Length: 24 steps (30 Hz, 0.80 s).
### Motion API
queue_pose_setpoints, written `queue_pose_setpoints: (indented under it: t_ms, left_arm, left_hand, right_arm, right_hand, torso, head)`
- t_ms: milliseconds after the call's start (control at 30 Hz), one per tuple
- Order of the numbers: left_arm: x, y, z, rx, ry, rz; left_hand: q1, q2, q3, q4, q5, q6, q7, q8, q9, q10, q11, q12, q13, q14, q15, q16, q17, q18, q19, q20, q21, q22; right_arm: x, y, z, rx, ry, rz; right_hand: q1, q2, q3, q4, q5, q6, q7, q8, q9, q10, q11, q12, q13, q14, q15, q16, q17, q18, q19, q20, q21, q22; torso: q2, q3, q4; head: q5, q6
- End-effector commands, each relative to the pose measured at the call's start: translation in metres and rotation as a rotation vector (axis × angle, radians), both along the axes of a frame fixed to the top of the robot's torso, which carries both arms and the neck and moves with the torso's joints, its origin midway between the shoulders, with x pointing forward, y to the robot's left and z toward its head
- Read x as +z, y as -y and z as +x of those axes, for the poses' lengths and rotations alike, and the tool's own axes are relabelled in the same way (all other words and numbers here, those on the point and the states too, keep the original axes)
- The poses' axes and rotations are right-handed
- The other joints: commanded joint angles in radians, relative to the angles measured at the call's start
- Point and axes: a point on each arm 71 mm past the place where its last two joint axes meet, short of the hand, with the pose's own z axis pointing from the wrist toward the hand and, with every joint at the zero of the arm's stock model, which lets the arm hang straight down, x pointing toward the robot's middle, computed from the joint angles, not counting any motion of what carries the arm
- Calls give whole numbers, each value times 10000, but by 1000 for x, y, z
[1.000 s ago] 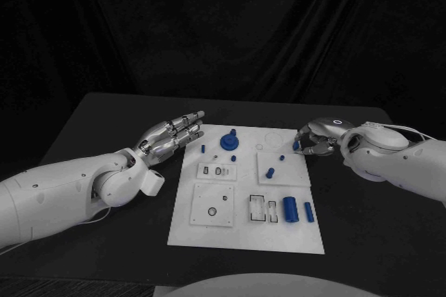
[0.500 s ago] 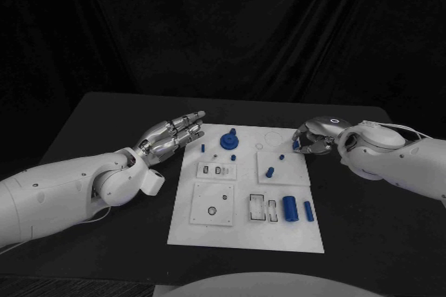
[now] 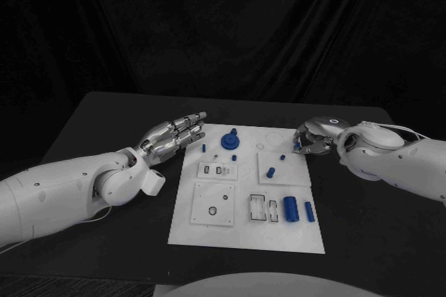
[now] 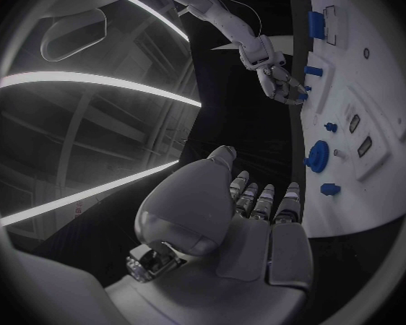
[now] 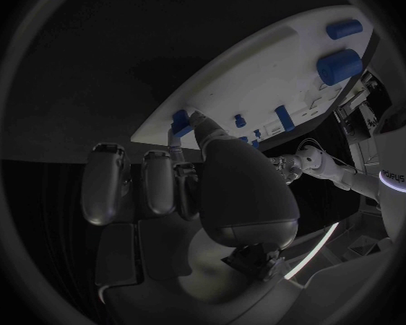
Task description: Assemble the parts on the task board
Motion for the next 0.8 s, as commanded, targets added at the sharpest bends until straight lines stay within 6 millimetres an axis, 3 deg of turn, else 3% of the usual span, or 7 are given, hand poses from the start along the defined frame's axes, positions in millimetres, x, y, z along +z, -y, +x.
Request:
queue_pose_setpoints:
  t_ms: [33, 200, 800]
  left_arm:
    - [0, 2, -1, -159, -18, -127]
    - [0, 2, -1, -171, -33, -118]
    - [-1, 3, -1, -248, -121, -102]
  left_hand:
    - [-93, -21, 71, -13, 37, -8, 72, 54, 15, -29, 13, 5, 0, 31, 60, -37, -10, 179, 7, 56, 21, 15]
    - [-95, -21, 77, -12, 36, -15, 78, 52, 14, -30, 23, 3, -1, 31, 66, -37, -10, 179, 8, 61, 22, 16]
    - [-97, -20, 87, -12, 38, -19, 83, 51, 13, -31, 32, 3, -2, 31, 73, -37, -10, 179, 10, 67, 24, 17]
  right_arm:
    - [0, 1, 0, -97, 226, 69]
    - [1, 2, 0, -83, 388, 149]
    - [3, 0, -2, 71, 601, 306]
  right_hand:
    - [169, 88, 28, -95, -82, -58, -17, 283, 425, 946, -89, -25, 2468, 484, -61, -71, -35, -39, 92, -84, -72, 1861]
    - [302, 217, 82, -163, -364, -84, -18, 524, 789, 943, -38, -27, 2464, 459, -41, -150, -156, -10, 33, -65, -251, 1815]
    - [309, 241, 80, -130, -374, -212, 34, 523, 903, 953, 79, -14, 2484, 423, 41, -257, -300, 9, -14, -10, -394, 1779]
  torso:
    - [-4, 3, 13]
    - [-7, 2, -1]
    - [-3, 11, -4]
  head:
    - [-8, 15]
    - [15, 22]
    - [31, 24]
